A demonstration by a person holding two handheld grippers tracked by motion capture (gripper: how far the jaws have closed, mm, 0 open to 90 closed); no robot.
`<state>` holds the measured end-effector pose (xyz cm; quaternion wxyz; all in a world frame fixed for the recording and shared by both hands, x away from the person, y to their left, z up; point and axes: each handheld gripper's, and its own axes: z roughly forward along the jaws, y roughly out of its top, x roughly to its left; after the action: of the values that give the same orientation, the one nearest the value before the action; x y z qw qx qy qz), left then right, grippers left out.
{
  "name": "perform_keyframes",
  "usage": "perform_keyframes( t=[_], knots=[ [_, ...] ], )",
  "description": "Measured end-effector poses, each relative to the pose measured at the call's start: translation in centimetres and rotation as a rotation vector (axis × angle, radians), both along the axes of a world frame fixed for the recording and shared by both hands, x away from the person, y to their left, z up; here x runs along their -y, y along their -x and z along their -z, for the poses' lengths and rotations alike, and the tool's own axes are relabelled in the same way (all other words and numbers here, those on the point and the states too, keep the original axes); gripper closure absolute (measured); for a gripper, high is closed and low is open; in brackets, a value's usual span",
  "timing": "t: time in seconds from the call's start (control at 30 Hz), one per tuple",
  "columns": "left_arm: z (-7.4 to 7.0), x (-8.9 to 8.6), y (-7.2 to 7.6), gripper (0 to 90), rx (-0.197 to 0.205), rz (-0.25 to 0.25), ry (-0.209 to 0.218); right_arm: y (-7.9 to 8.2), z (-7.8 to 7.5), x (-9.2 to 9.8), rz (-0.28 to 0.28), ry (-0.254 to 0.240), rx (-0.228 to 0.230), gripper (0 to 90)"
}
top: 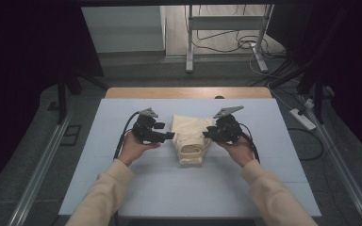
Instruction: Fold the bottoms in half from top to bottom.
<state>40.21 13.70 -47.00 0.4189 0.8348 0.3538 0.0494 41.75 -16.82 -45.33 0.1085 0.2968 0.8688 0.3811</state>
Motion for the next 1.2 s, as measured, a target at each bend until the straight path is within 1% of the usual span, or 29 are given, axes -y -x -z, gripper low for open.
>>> perform_keyframes(
  t=[0.03,0.1,0.17,0.3,0.4,0.5,0.57,0.67,0.77,0.9,1.0,1.1,1.2],
  knots=[
    [0.1,0.0,0.0,30.8,0.0,0.001,0.0,-0.2,0.2,-0.5,-0.008,-0.001,-0.002,78.1],
    [0.1,0.0,0.0,30.7,0.0,0.0,0.001,-0.1,0.3,-1.5,-0.035,0.007,0.009,84.9],
    [0.2,-0.1,0.0,30.6,-0.002,-0.002,0.002,0.1,0.3,-2.4,-0.064,0.022,0.008,88.7],
    [0.2,-0.4,0.2,30.5,-0.002,-0.015,0.008,0.9,0.8,-3.3,-0.11,0.064,0.012,89.3],
    [0.3,-0.5,0.3,30.4,-0.002,-0.018,0.012,1.4,1.3,-3.0,-0.121,0.06,-0.017,89.3],
    [0.3,-0.5,0.3,30.3,-0.001,-0.02,0.012,2.1,2.3,-2.6,-0.127,0.082,-0.031,89.3],
    [0.3,-0.5,0.3,30.2,0.0,-0.019,0.013,2.4,3.0,-2.3,-0.117,0.073,-0.038,89.3],
    [0.3,-0.3,0.3,30.2,0.002,-0.019,0.009,2.7,3.5,-2.1,-0.108,0.045,-0.033,89.3],
    [0.2,-0.2,0.4,30.1,0.008,-0.014,0.008,2.9,3.6,-2.3,-0.111,0.066,-0.009,89.4],
    [0.1,0.0,0.3,30.1,0.012,-0.012,0.008,2.9,4.0,-2.4,-0.103,0.041,-0.013,89.4],
    [0.2,0.0,0.3,30.5,0.017,-0.009,0.005,2.8,4.0,-2.3,-0.099,0.04,-0.02,89.4],
    [0.2,0.0,0.2,30.7,0.016,-0.008,0.013,2.8,4.0,-2.3,-0.096,0.029,-0.027,89.4],
    [0.3,0.1,0.2,30.6,0.015,-0.001,0.013,2.7,4.0,-2.2,-0.096,0.029,-0.033,89.4]
  ],
)
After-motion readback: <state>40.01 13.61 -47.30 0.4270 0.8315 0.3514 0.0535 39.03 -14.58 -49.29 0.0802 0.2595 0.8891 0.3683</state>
